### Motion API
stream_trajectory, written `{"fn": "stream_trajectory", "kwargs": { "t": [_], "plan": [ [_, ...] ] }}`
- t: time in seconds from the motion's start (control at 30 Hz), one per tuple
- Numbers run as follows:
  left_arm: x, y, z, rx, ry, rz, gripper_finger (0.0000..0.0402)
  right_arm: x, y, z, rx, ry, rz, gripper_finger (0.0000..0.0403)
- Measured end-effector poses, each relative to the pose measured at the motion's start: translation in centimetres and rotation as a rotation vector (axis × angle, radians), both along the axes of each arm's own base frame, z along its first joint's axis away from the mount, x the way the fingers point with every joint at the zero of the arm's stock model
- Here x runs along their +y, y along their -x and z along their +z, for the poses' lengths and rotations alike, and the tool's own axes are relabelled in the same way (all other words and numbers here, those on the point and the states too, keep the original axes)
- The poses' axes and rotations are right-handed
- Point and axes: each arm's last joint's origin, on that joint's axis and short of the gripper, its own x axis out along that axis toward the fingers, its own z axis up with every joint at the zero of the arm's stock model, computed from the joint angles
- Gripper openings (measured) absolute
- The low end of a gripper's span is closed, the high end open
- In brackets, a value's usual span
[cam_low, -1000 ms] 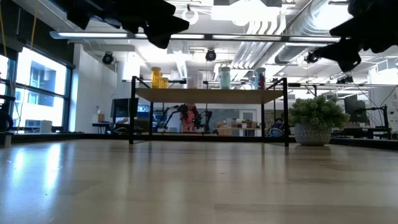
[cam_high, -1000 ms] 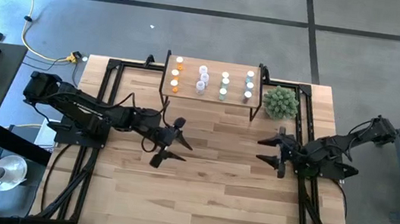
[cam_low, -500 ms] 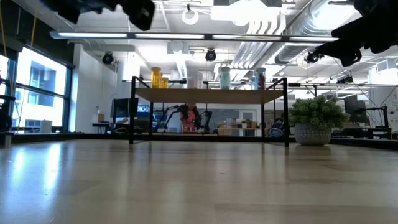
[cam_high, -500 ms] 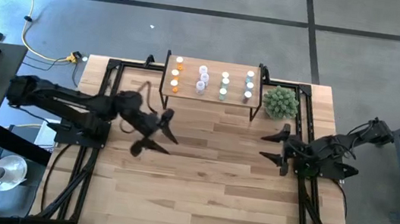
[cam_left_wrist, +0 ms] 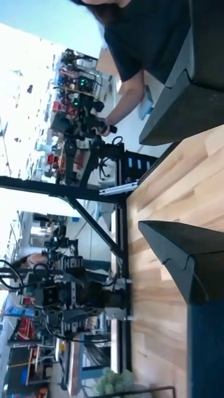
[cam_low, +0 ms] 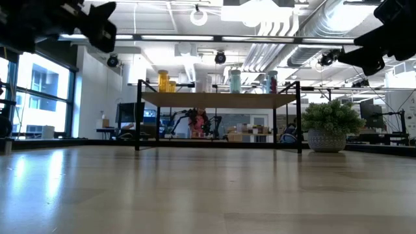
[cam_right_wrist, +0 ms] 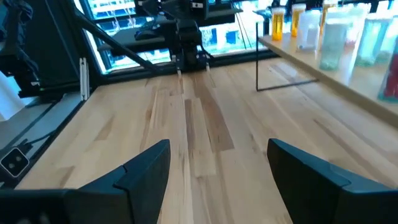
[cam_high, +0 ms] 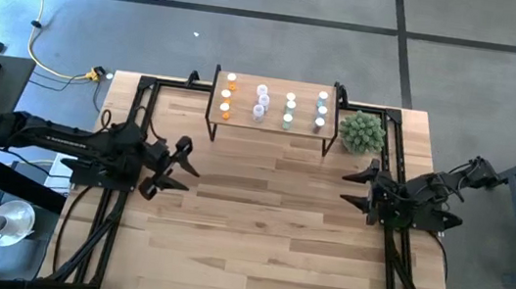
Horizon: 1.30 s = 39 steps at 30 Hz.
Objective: Pick and place medicine bottles onto shelf by color
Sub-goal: Return to Home Position
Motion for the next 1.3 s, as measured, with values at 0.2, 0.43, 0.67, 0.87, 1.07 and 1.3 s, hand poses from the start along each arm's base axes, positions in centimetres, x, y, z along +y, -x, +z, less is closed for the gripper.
{"fn": "stream_trajectory", "kwargs": {
  "t": [0.2,0.43,0.67,0.87,1.07,1.3],
  "plan": [
    [-0.3,1.6,-0.9,0.007,0.031,-0.001,0.0197,0.0,0.0,-0.1,0.006,-0.002,-0.002,0.0259],
    [-0.5,3.2,-1.0,0.001,0.029,0.005,0.0197,0.0,0.1,-0.4,0.04,0.053,0.026,0.0259],
    [-0.7,4.5,-1.3,0.012,0.011,0.022,0.0197,0.5,-0.8,-3.2,0.021,0.1,0.041,0.0259],
    [-0.8,5.2,-1.5,0.008,-0.02,0.043,0.0197,0.5,-0.8,-2.3,-0.013,0.092,0.057,0.0259],
    [-0.7,5.6,-2.5,-0.006,-0.017,0.087,0.0197,0.5,-0.8,-2.3,-0.007,0.097,0.057,0.0259],
    [-0.3,5.1,-4.1,-0.018,-0.003,0.185,0.0197,0.5,-0.8,-2.3,-0.007,0.094,0.056,0.0259]
  ]
}}
